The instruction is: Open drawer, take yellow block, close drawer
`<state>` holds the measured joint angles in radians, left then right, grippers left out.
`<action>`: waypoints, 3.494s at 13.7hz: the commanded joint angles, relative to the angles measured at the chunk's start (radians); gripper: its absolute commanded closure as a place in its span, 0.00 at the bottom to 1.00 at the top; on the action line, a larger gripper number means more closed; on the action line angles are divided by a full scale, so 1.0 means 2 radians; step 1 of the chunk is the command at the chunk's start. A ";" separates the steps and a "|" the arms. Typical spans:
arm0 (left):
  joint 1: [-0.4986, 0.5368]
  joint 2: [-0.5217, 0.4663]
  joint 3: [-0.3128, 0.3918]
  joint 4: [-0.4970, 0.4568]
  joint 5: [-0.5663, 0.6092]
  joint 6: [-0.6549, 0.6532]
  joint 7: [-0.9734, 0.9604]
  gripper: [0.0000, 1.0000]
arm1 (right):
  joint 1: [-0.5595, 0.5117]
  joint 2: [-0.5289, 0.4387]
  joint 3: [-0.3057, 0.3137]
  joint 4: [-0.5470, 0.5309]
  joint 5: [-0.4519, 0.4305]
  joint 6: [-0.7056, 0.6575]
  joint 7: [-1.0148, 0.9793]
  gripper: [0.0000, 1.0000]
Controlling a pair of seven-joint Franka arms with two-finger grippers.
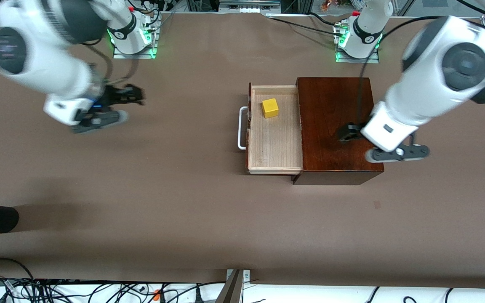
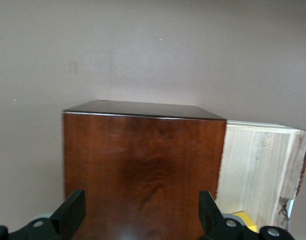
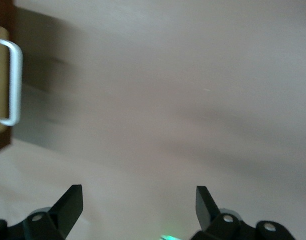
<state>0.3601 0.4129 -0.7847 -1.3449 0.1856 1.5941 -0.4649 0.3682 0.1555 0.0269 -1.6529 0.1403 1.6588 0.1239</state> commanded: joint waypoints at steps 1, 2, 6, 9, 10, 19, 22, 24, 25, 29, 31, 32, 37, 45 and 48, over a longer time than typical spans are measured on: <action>-0.036 -0.087 0.125 -0.039 -0.074 -0.006 0.112 0.00 | 0.067 0.034 -0.005 0.023 0.005 0.039 0.062 0.00; -0.060 -0.105 0.169 -0.055 -0.090 -0.006 0.140 0.00 | 0.095 0.049 -0.005 0.033 0.004 0.055 0.091 0.00; -0.161 -0.173 0.321 -0.121 -0.109 0.001 0.213 0.00 | 0.185 0.102 -0.005 0.103 0.001 0.079 0.234 0.00; -0.213 -0.202 0.388 -0.147 -0.108 0.003 0.234 0.00 | 0.232 0.127 -0.007 0.128 -0.004 0.089 0.275 0.00; -0.215 -0.204 0.390 -0.146 -0.107 0.002 0.234 0.00 | 0.248 0.133 -0.007 0.128 -0.010 0.108 0.286 0.00; -0.211 -0.210 0.384 -0.138 -0.107 -0.016 0.229 0.00 | 0.323 0.225 -0.009 0.128 -0.101 0.224 0.385 0.00; -0.211 -0.210 0.383 -0.137 -0.107 -0.016 0.230 0.00 | 0.324 0.242 -0.010 0.128 -0.115 0.247 0.385 0.00; -0.211 -0.210 0.384 -0.137 -0.107 -0.016 0.232 0.00 | 0.324 0.252 -0.010 0.128 -0.122 0.263 0.386 0.00; -0.211 -0.210 0.383 -0.136 -0.107 -0.018 0.232 0.00 | 0.326 0.257 -0.010 0.128 -0.122 0.269 0.386 0.00; -0.211 -0.206 0.383 -0.125 -0.107 -0.028 0.226 0.00 | 0.325 0.262 -0.011 0.127 -0.142 0.273 0.385 0.05; -0.211 -0.204 0.384 -0.124 -0.107 -0.028 0.226 0.00 | 0.325 0.263 -0.010 0.125 -0.139 0.272 0.385 0.32; -0.211 -0.203 0.384 -0.124 -0.107 -0.027 0.226 0.00 | 0.325 0.263 -0.010 0.125 -0.138 0.272 0.385 0.46; -0.210 -0.203 0.384 -0.121 -0.107 -0.027 0.230 0.00 | 0.321 0.252 -0.010 0.127 -0.135 0.264 0.378 0.84; -0.212 -0.203 0.383 -0.120 -0.104 -0.026 0.229 0.00 | 0.240 0.130 -0.013 0.128 -0.074 0.136 0.352 0.84; -0.215 -0.202 0.382 -0.115 -0.103 -0.026 0.229 0.00 | 0.186 0.113 -0.023 0.128 -0.060 0.076 0.259 0.84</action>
<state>-0.0599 0.0177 -0.0260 -1.5923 -0.0093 1.5545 -0.0234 0.8016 0.4061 -0.0169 -1.3740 -0.0093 1.8546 0.7427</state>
